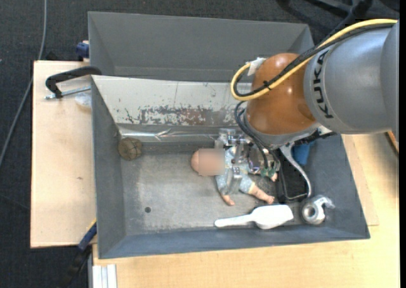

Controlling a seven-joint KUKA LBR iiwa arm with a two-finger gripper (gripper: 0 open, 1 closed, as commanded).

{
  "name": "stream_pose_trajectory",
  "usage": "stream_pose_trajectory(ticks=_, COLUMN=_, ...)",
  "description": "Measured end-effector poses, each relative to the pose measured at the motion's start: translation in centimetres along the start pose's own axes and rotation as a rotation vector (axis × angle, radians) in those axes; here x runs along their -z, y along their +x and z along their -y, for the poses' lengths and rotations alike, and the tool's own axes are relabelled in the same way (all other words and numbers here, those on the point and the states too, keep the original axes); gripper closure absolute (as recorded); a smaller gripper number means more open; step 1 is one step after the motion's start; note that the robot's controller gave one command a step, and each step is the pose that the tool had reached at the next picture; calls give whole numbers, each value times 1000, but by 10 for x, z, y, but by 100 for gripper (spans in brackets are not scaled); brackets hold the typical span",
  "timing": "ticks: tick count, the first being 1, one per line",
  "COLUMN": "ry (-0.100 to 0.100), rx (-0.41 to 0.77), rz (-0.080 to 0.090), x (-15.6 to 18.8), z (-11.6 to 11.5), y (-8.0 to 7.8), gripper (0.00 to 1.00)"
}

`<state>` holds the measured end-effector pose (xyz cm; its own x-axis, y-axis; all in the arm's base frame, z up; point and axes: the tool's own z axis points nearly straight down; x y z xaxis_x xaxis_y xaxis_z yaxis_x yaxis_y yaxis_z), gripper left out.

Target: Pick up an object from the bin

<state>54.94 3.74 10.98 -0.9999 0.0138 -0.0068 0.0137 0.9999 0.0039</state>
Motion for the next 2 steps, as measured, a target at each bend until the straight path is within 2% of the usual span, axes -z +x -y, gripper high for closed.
stream_pose_trajectory(ticks=1, ry=0, rx=-1, rz=0, x=-23, z=13, y=3, gripper=0)
stream_pose_trajectory(ticks=2, ry=0, rx=173, rz=4, x=-32, z=14, y=-9, gripper=0)
